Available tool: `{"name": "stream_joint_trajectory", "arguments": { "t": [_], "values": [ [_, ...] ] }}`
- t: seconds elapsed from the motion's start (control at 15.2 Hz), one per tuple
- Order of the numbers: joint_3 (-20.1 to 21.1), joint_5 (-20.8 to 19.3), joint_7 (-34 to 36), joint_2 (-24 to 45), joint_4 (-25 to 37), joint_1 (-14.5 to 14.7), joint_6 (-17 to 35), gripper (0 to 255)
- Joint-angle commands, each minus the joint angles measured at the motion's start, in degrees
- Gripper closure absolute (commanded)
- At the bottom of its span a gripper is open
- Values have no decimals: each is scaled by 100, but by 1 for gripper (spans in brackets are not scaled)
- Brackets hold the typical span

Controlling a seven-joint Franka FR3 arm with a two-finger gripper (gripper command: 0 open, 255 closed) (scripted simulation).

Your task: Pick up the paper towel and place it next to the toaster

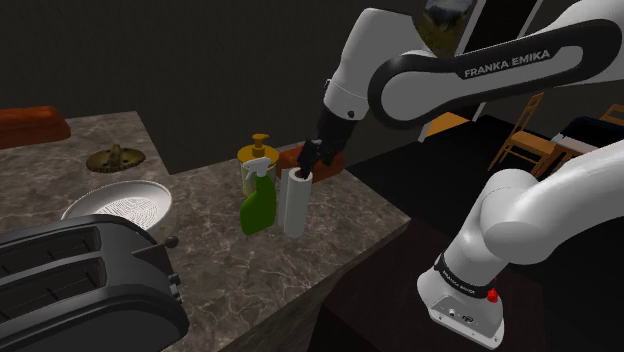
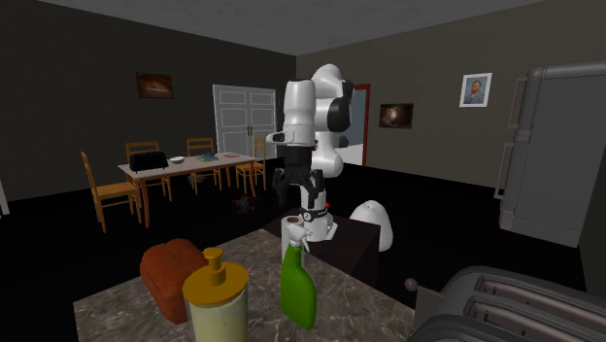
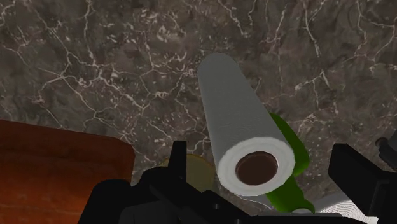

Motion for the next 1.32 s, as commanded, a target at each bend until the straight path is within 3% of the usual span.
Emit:
{"name": "stream_joint_trajectory", "arguments": {
  "t": [0.0, 0.46, 0.92, 0.99, 1.25],
  "values": [
    [123, 10, 92, 302, -32, -16, 351, 0],
    [236, 9, 116, 730, -226, -49, 974, 0],
    [236, 9, 116, 730, -226, -48, 973, 0],
    [236, 9, 116, 730, -226, -48, 973, 255],
    [235, 9, 115, 731, -225, -49, 973, 255]
  ]
}}
